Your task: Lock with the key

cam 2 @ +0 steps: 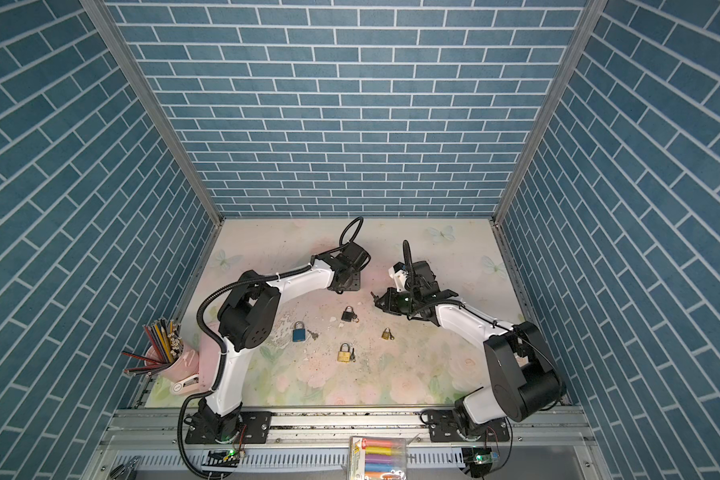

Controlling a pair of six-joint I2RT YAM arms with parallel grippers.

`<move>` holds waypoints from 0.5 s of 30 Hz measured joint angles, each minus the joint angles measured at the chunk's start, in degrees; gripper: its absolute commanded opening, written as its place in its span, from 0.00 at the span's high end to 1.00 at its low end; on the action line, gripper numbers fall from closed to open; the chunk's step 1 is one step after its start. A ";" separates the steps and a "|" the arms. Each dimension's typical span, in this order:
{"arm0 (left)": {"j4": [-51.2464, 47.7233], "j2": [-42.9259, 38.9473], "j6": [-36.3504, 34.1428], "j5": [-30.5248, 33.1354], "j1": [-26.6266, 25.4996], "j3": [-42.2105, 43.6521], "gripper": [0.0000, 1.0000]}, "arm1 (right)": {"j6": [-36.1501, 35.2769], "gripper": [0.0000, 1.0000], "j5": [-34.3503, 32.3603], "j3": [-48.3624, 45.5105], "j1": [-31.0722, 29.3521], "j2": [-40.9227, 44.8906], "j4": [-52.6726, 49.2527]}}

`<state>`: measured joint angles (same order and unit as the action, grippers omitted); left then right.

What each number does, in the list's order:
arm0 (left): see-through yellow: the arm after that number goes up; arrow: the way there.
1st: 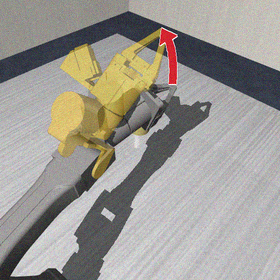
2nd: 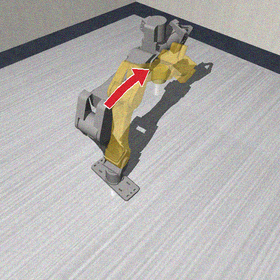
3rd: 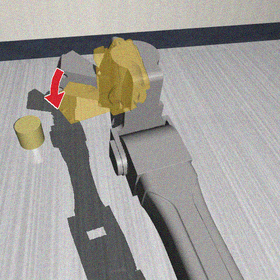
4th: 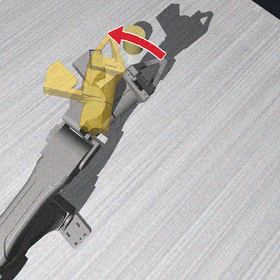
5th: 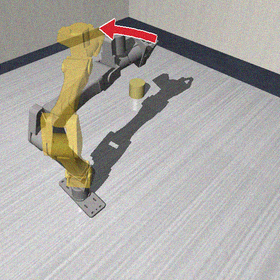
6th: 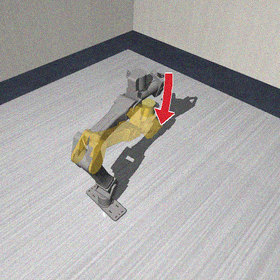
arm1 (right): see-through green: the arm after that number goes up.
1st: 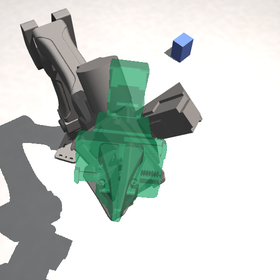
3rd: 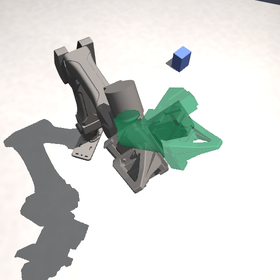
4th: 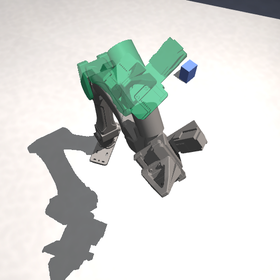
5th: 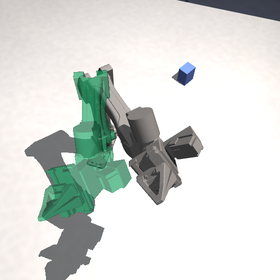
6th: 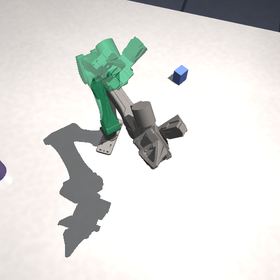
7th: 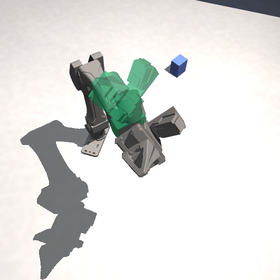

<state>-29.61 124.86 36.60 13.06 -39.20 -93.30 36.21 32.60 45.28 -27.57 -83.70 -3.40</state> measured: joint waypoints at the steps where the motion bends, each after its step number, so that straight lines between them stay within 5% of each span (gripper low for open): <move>1: 0.39 -0.02 0.00 -0.31 0.22 0.37 0.46 | 0.00 1.00 0.00 0.00 0.00 0.00 0.00; 9: 1.25 -3.15 -1.51 -0.37 1.05 2.71 0.37 | 0.00 1.00 -0.09 0.04 0.11 0.02 -0.11; 15: 5.16 -19.04 -7.48 2.14 1.27 4.22 0.31 | -0.11 1.00 -0.04 4.79 1.03 -2.75 -1.46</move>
<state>-24.45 105.82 29.12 15.20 -37.93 -89.08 36.10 32.56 50.06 -26.55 -86.46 -4.86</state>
